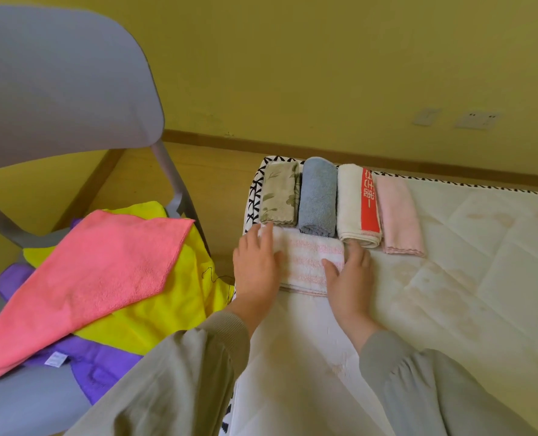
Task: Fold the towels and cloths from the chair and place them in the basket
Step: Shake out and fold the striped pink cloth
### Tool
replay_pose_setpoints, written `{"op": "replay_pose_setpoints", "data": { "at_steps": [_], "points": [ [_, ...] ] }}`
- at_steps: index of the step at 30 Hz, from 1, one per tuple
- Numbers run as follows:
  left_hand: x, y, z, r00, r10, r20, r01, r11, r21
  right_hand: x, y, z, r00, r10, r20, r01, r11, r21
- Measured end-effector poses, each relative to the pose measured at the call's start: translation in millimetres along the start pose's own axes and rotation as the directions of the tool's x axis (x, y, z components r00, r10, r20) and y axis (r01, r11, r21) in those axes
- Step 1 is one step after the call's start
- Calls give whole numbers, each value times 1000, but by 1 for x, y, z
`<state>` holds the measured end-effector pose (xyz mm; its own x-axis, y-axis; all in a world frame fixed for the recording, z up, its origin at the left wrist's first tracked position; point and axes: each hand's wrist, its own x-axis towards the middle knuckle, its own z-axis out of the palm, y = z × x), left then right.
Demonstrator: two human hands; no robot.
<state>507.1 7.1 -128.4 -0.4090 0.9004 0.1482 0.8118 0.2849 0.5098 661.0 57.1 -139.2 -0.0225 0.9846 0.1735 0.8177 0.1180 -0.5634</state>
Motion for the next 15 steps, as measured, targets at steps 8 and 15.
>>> {"op": "replay_pose_setpoints", "data": {
  "at_steps": [8, 15],
  "points": [
    [-5, -24, 18, 859, 224, 460, -378, 884, 275, -11, 10, 15, 905, -220, 363, 369, 830, -419],
    [-2, -11, 4, 814, 137, 564, -353, 889, 293, -11, 4, 9, 877, -123, 465, 350, 826, -442]
  ]
}}
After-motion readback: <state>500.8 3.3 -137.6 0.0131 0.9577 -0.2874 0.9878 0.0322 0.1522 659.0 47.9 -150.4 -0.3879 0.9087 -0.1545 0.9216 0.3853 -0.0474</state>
